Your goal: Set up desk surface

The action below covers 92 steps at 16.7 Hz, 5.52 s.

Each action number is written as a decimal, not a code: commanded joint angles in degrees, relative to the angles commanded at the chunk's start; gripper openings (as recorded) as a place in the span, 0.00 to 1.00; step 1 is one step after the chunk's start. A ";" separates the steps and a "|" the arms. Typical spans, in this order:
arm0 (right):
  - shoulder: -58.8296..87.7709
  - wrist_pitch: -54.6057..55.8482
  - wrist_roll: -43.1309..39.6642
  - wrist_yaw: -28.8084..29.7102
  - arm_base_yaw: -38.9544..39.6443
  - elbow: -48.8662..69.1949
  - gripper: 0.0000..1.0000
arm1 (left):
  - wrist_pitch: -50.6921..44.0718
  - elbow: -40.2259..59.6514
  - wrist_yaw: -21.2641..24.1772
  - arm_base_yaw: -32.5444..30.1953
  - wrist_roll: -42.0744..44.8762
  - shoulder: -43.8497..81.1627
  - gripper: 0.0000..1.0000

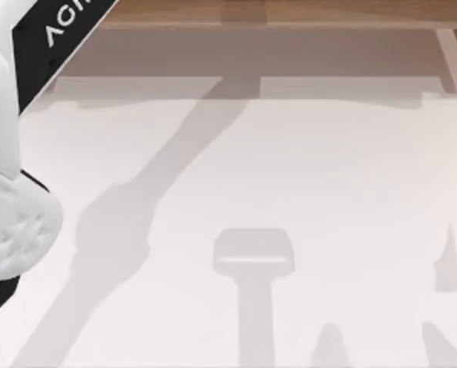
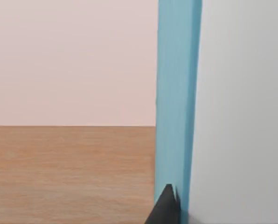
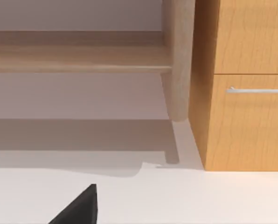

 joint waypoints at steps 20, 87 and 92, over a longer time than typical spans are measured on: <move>0.00 0.00 0.00 0.00 0.00 0.00 1.00 | 16.60 -20.79 8.48 23.87 17.12 -18.14 0.00; 0.00 0.00 0.00 0.00 0.00 0.00 1.00 | 54.18 -89.25 66.07 66.90 98.35 -16.17 1.00; 0.00 0.00 0.00 0.00 0.00 0.00 1.00 | 55.45 -93.61 67.51 68.73 98.86 -20.20 1.00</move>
